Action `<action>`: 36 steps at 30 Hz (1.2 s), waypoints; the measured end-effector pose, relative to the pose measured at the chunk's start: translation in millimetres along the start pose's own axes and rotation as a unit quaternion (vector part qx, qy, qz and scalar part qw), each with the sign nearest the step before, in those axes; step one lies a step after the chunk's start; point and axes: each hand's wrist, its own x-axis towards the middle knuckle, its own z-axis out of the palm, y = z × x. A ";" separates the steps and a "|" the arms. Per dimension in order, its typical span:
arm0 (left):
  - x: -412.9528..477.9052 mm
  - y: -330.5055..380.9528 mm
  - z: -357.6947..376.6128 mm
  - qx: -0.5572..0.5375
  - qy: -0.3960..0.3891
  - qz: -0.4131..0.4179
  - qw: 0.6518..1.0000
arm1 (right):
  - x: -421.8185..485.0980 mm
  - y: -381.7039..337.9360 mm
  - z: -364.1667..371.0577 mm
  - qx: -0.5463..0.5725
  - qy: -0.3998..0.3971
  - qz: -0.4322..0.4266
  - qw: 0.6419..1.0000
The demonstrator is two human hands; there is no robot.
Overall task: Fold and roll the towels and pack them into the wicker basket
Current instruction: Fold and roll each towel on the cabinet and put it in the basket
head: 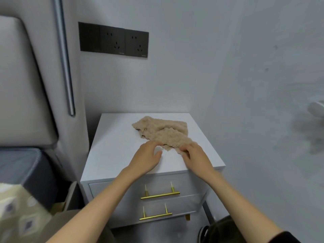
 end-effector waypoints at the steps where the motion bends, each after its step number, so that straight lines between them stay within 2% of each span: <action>1: 7.1 -3.4 3.5 0.012 -0.001 0.008 1.000 | 2.2 2.7 1.6 -0.001 0.011 -0.001 1.000; 5: 25.1 -12.0 13.1 0.095 -0.009 0.016 0.995 | 6.4 10.9 4.5 0.005 0.012 -0.011 1.000; 8: 34.3 -13.5 18.1 0.141 0.021 0.029 0.989 | 11.6 12.7 1.7 0.002 -0.013 -0.016 1.000; 11: 41.0 -14.9 19.6 0.151 0.057 0.029 0.987 | 13.6 5.9 -16.4 0.102 0.025 0.015 0.994; 15: 48.0 -12.3 17.2 0.140 0.106 0.030 0.984 | 10.8 -1.2 -41.4 0.229 0.115 0.040 0.966; 17: 49.3 -8.1 9.9 0.096 0.123 0.044 0.987 | 10.7 -1.5 -48.3 0.253 0.157 0.059 0.953; 19: 47.5 -1.6 -1.3 0.002 0.130 0.038 0.991 | 10.6 3.0 -55.5 0.247 0.202 0.073 0.945; 21: 45.8 5.6 -12.1 -0.098 0.136 0.016 0.986 | 9.7 9.8 -63.5 0.181 0.233 0.062 0.953; 23: 43.4 9.7 -17.0 -0.144 0.155 0.003 0.977 | 6.7 14.0 -65.8 0.115 0.217 0.054 0.968; 25: 40.4 8.4 -14.4 -0.101 0.189 0.006 0.977 | 4.2 14.8 -61.6 0.085 0.171 0.050 0.980; 28: 32.6 5.9 -3.2 0.079 0.246 0.056 0.965 | 4.2 13.7 -50.9 0.084 0.114 0.047 0.989; 30: 25.7 10.8 -0.7 0.102 0.204 0.140 0.964 | 7.8 14.2 -47.2 0.103 0.106 0.056 0.987; 32: 17.2 13.2 2.7 0.089 0.056 0.164 0.981 | 9.7 15.4 -47.1 0.123 0.100 0.070 0.985; 34: 9.4 6.8 8.0 0.160 -0.078 0.144 0.973 | 7.9 14.7 -49.2 0.142 0.082 0.090 0.982; 36: 6.4 -1.7 12.8 0.215 -0.092 0.159 0.959 | 4.3 13.9 -50.8 0.135 0.059 0.113 0.983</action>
